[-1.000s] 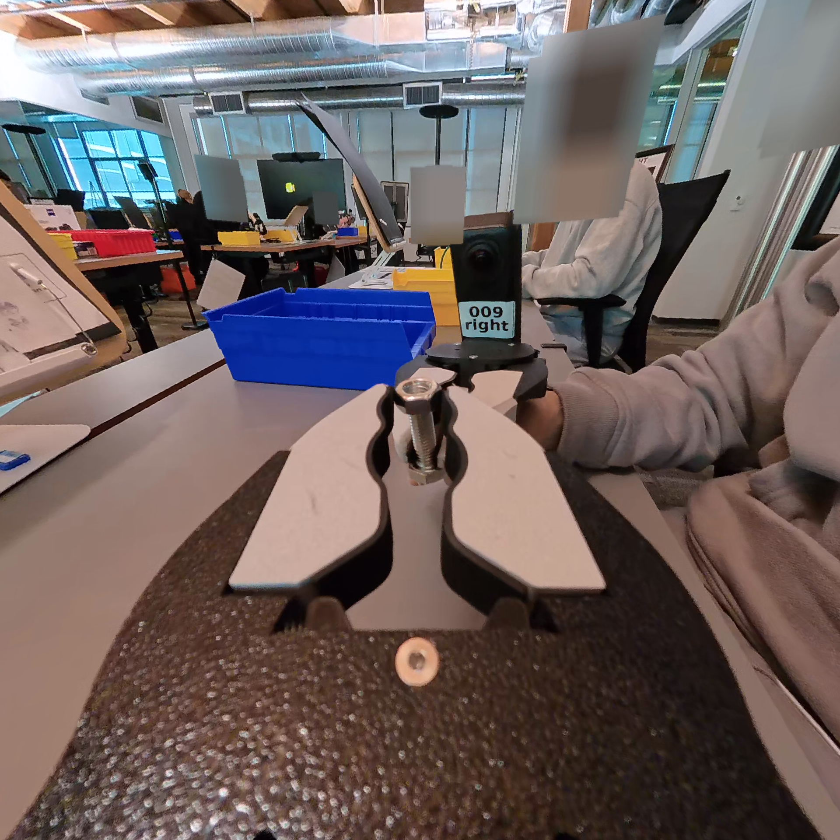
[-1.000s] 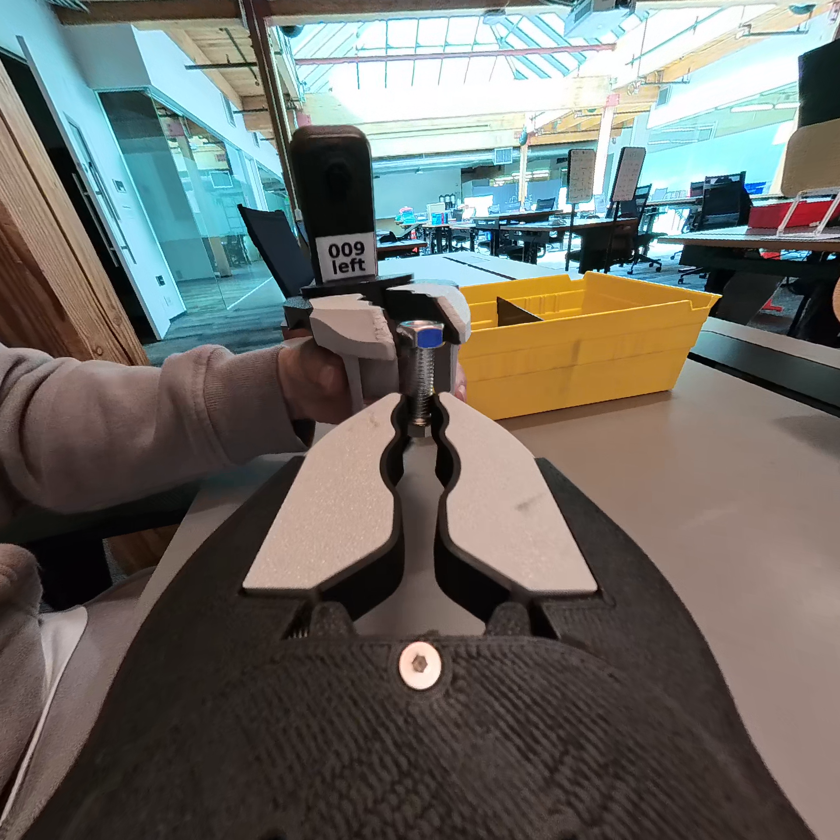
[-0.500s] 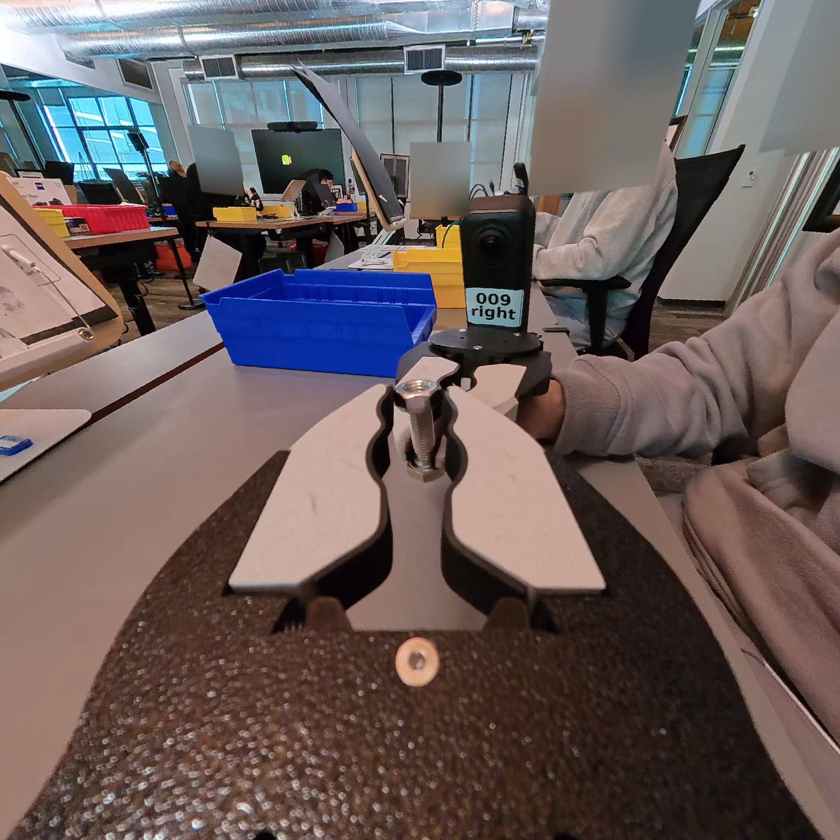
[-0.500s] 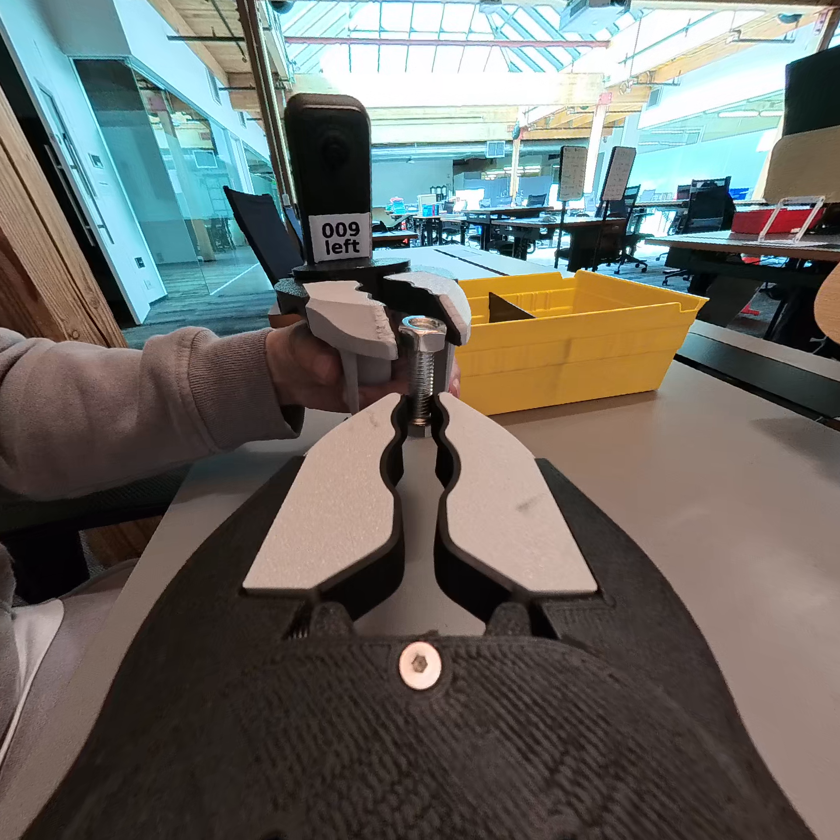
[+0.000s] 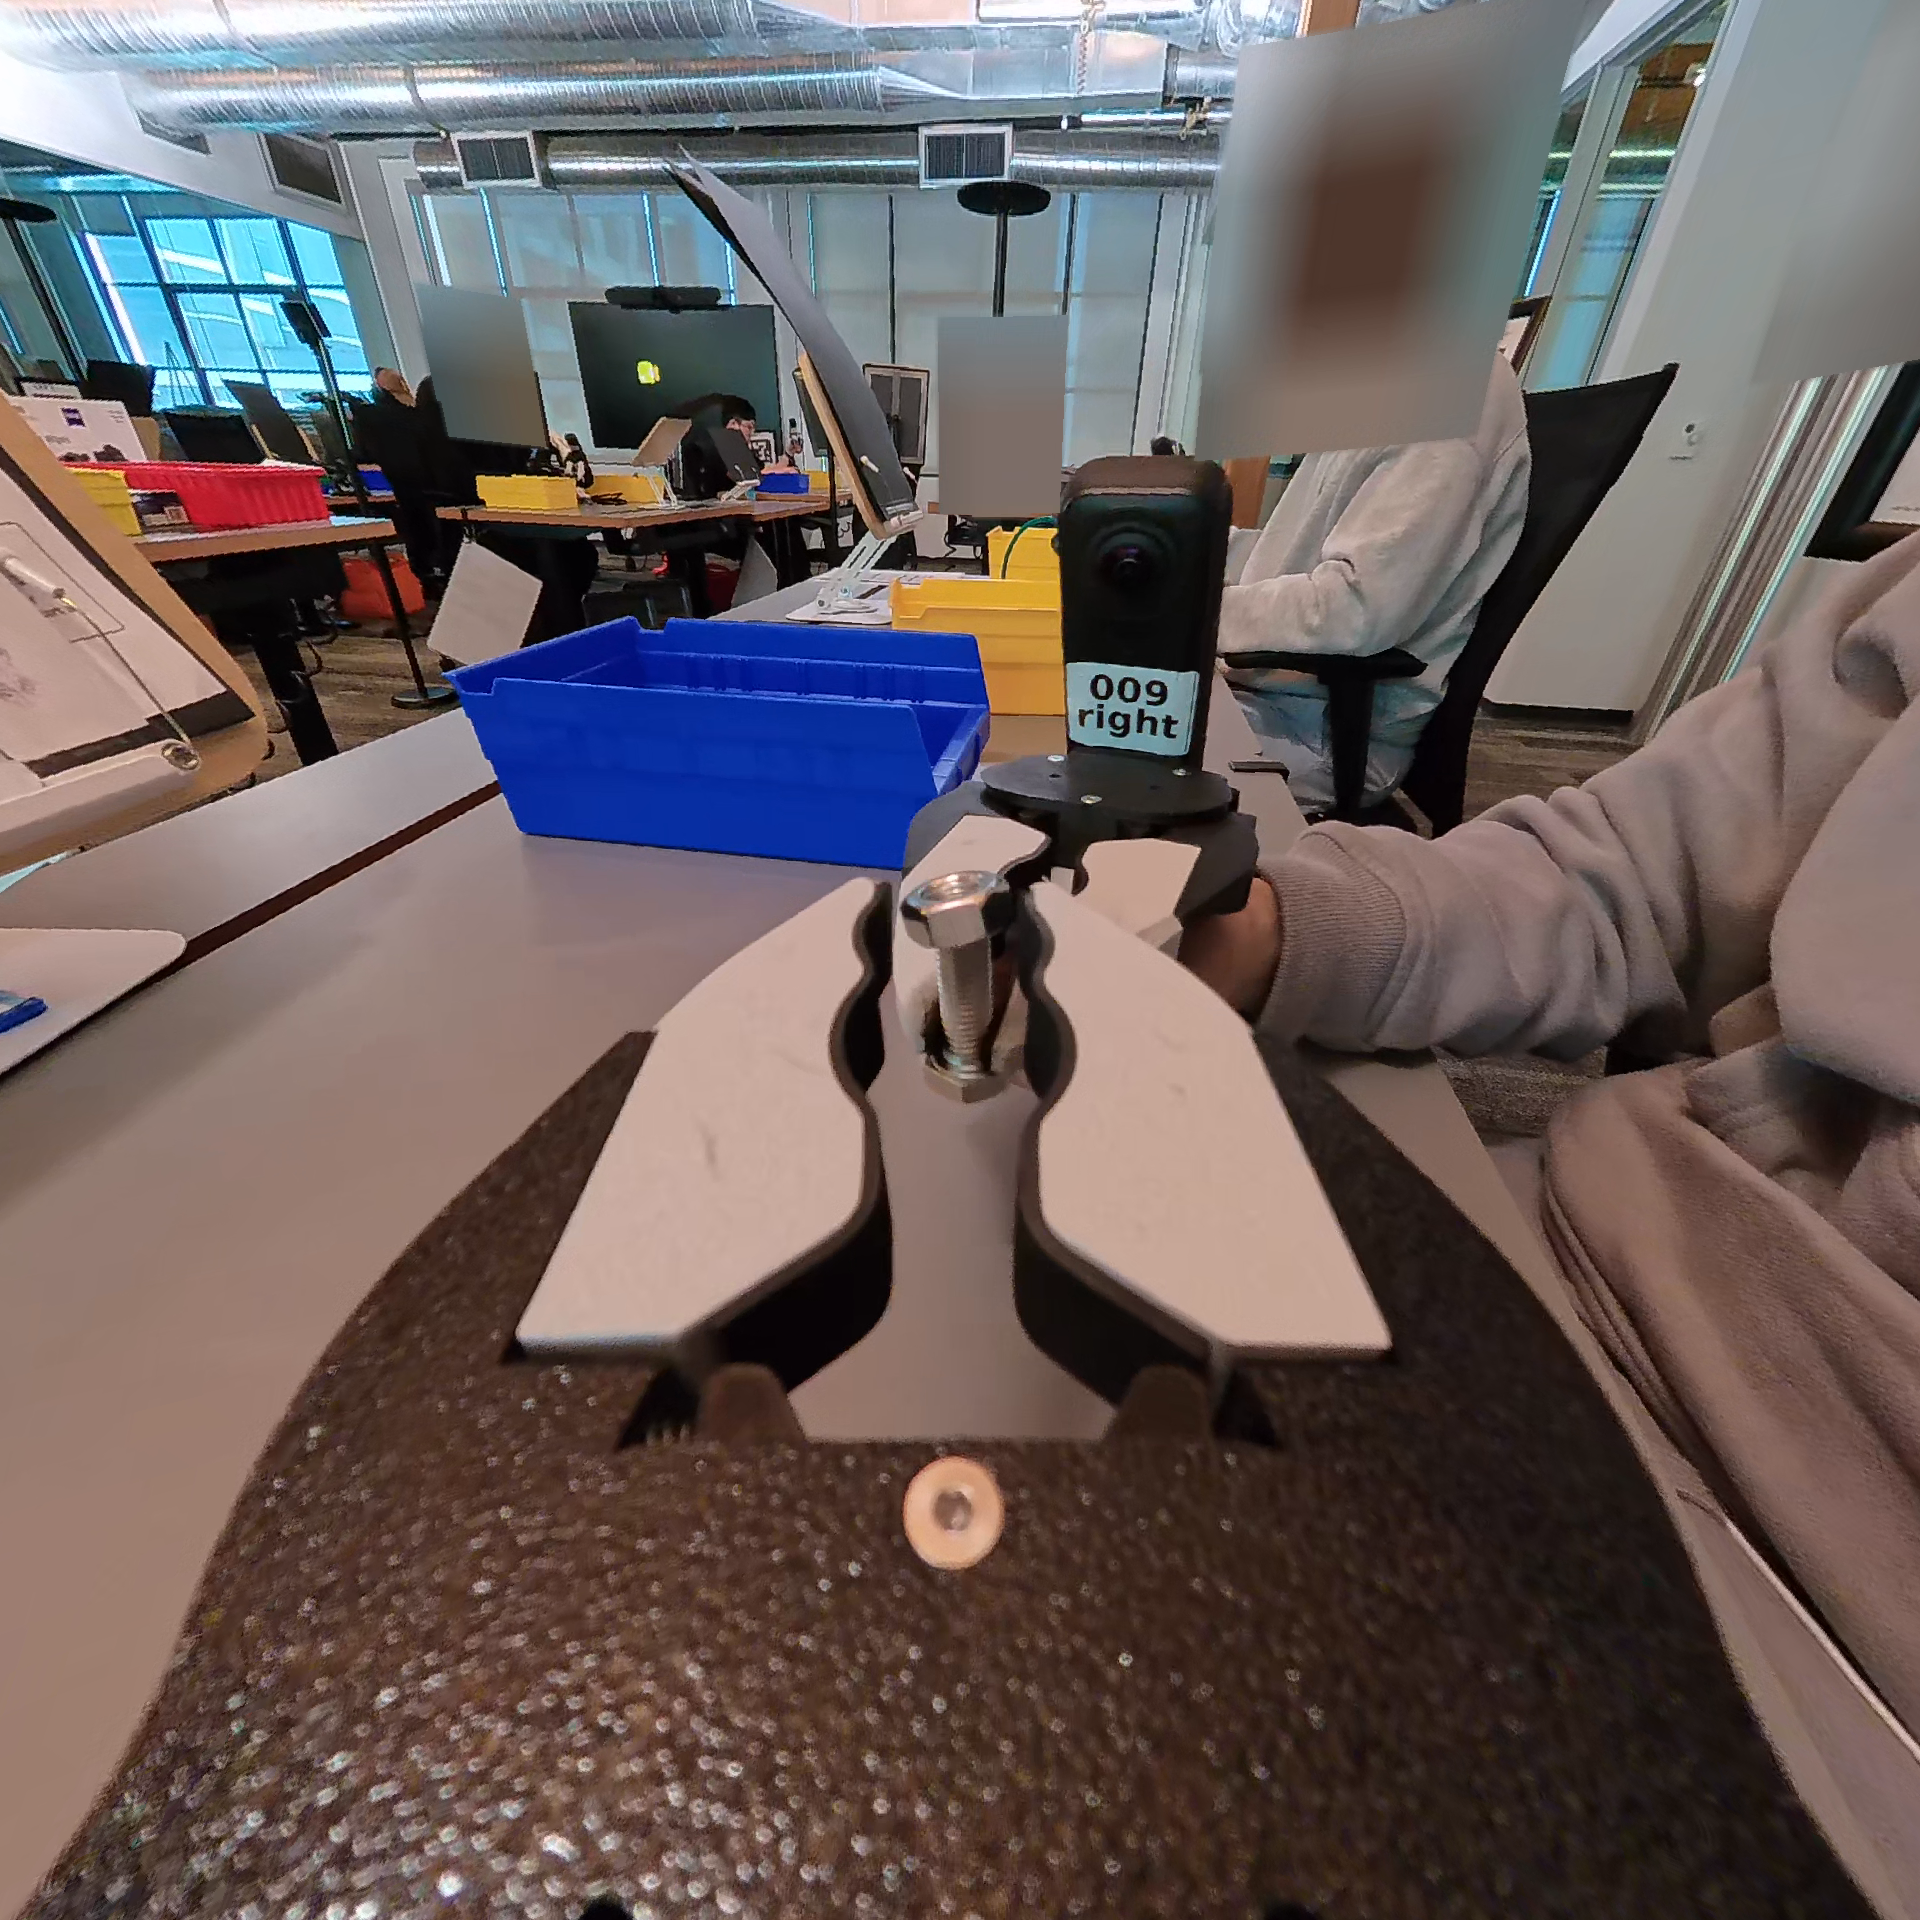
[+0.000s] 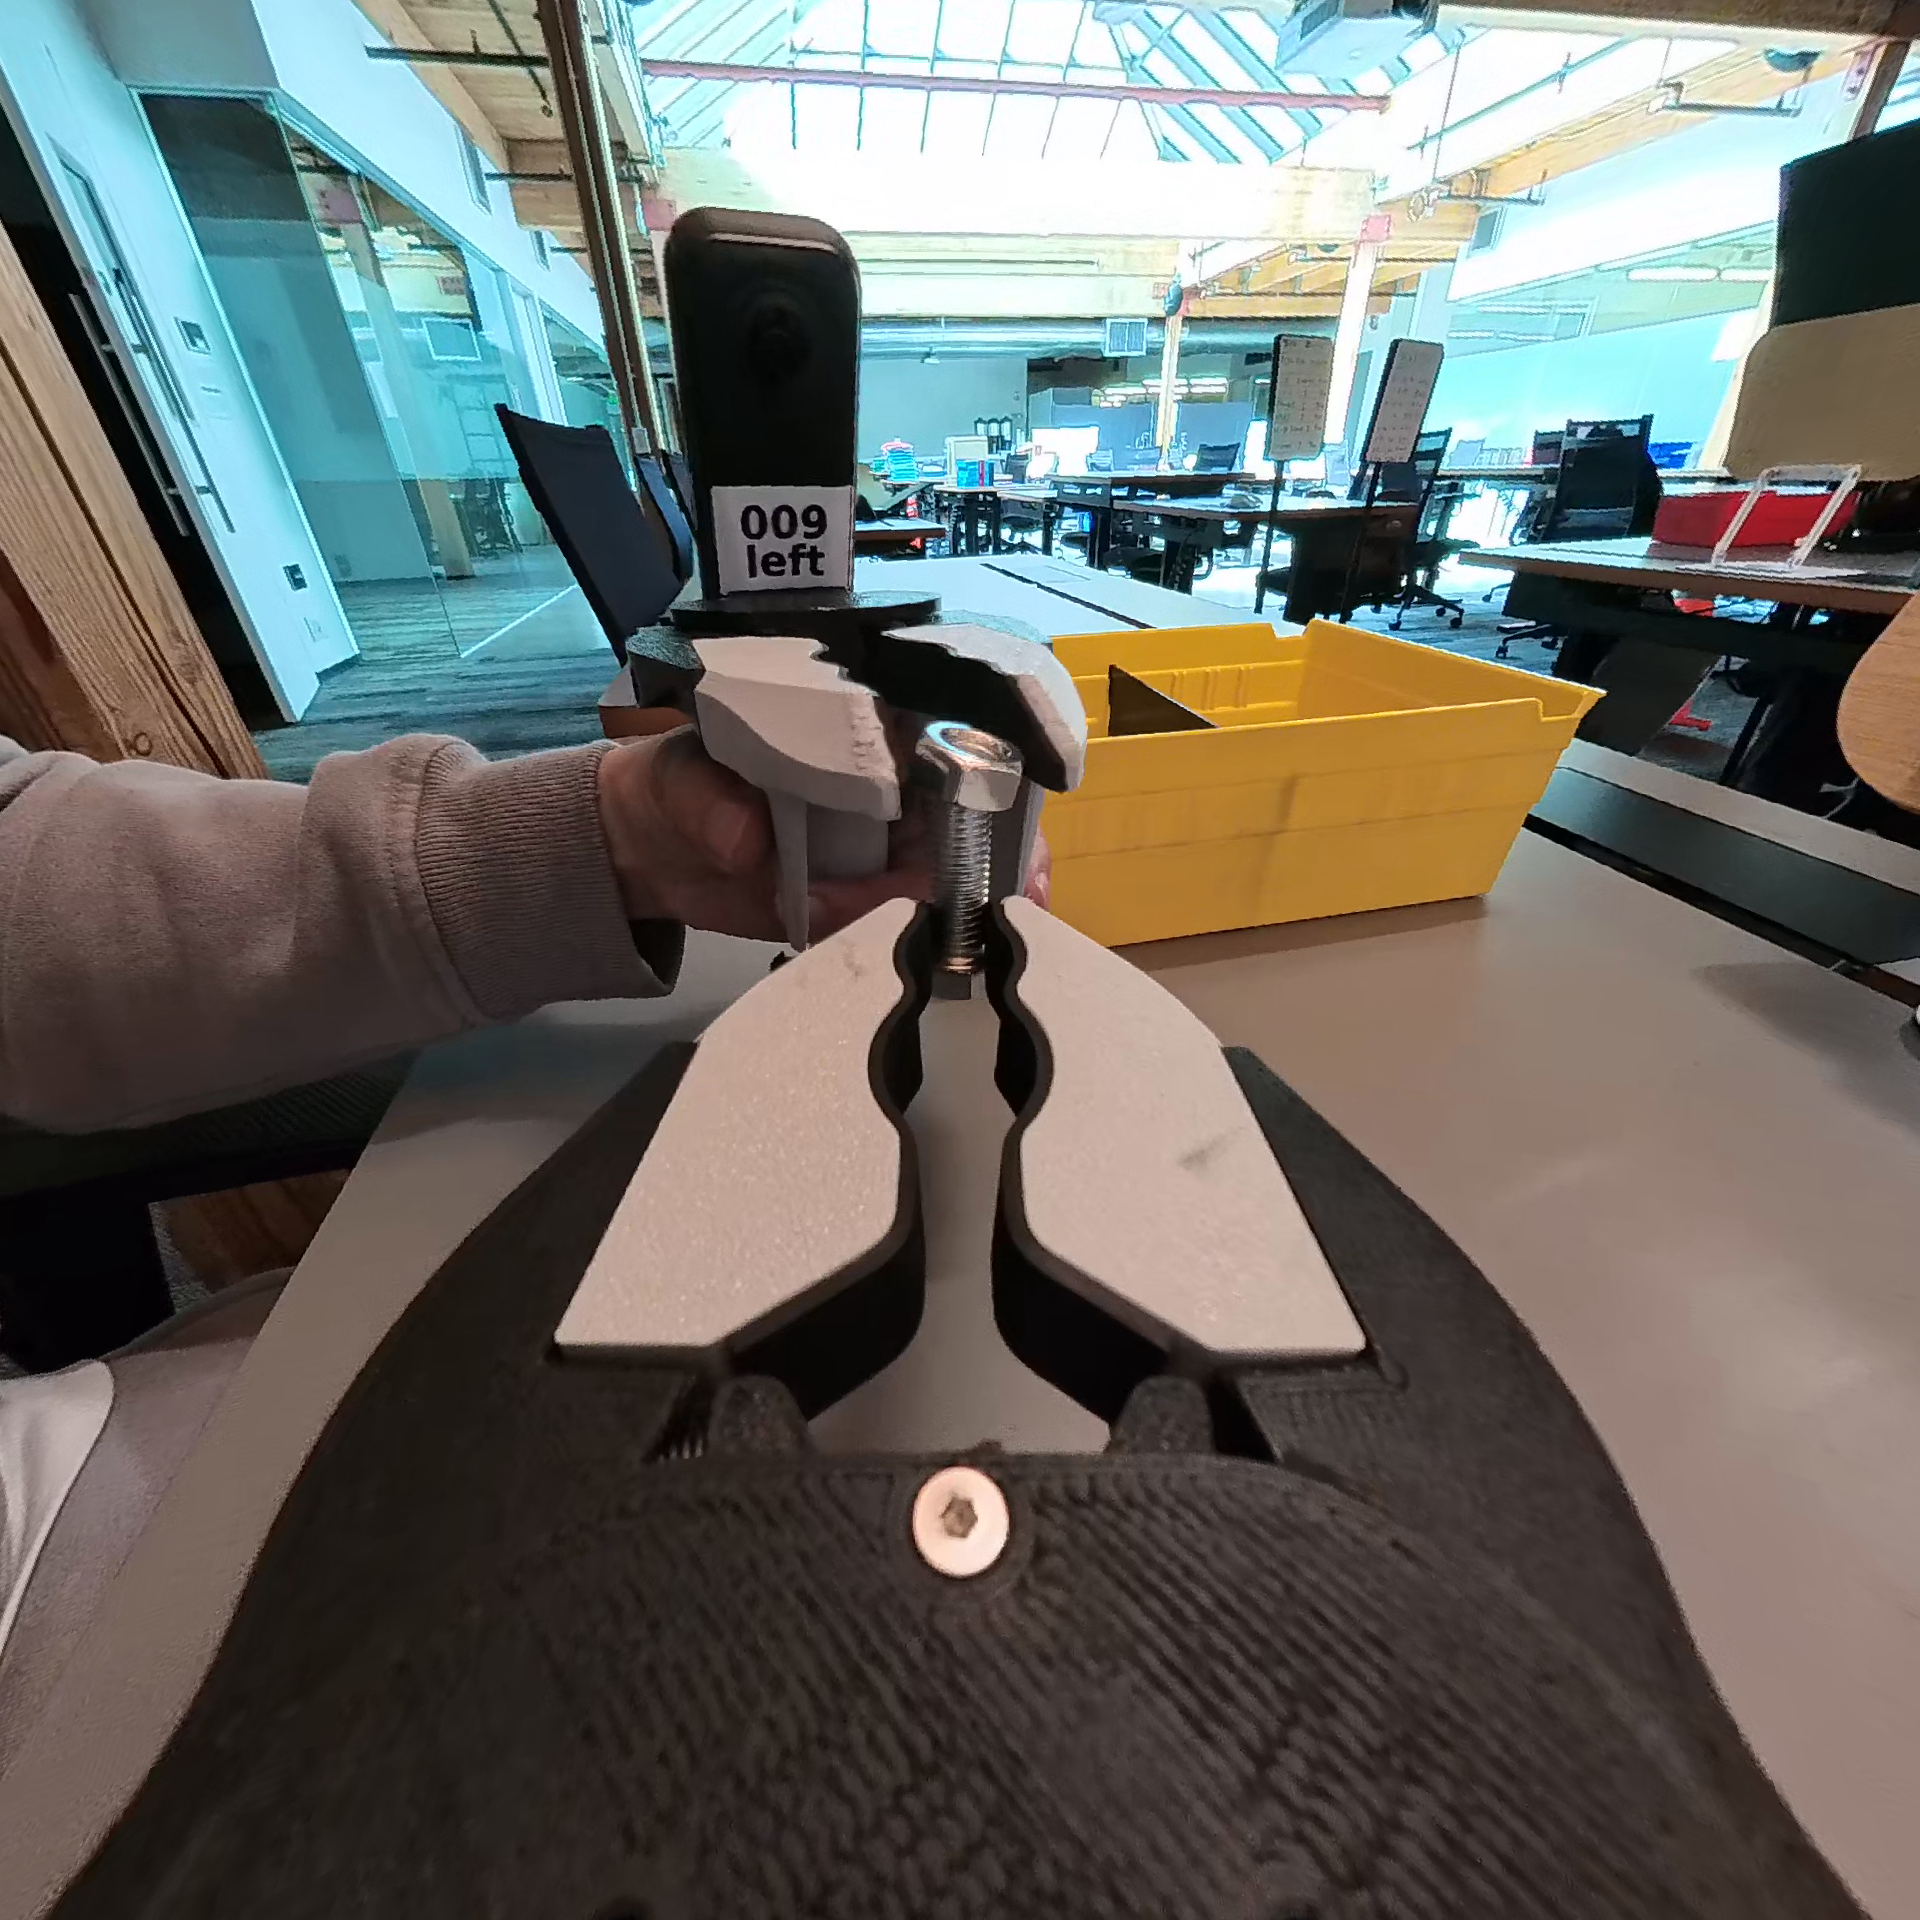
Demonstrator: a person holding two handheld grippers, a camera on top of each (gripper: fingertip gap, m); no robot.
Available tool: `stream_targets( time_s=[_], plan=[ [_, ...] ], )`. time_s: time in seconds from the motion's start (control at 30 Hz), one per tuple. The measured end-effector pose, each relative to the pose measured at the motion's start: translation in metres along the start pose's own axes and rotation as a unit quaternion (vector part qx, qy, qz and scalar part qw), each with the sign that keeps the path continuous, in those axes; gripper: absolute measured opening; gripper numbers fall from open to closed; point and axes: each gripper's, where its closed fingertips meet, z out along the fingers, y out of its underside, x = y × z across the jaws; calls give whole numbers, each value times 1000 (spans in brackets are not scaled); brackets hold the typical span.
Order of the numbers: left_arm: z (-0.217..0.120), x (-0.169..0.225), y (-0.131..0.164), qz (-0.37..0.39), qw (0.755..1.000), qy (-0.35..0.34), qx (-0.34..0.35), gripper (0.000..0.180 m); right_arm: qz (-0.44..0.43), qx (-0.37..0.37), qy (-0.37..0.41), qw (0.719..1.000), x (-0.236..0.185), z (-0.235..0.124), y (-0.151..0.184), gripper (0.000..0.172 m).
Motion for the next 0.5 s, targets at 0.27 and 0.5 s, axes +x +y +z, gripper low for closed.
stream_targets(
  time_s=[0.27, 0.5],
  plan=[
    [-1, 2, -2, -16, 1000, 4, 10, 25, -10, -4, 4, 1000, 0, 0, 1, 9],
    [-1, 0, -5, -35, 999, -5, -1, 23, -21, -6, 13, 1000, 2, 0, 1, 9]
  ],
)
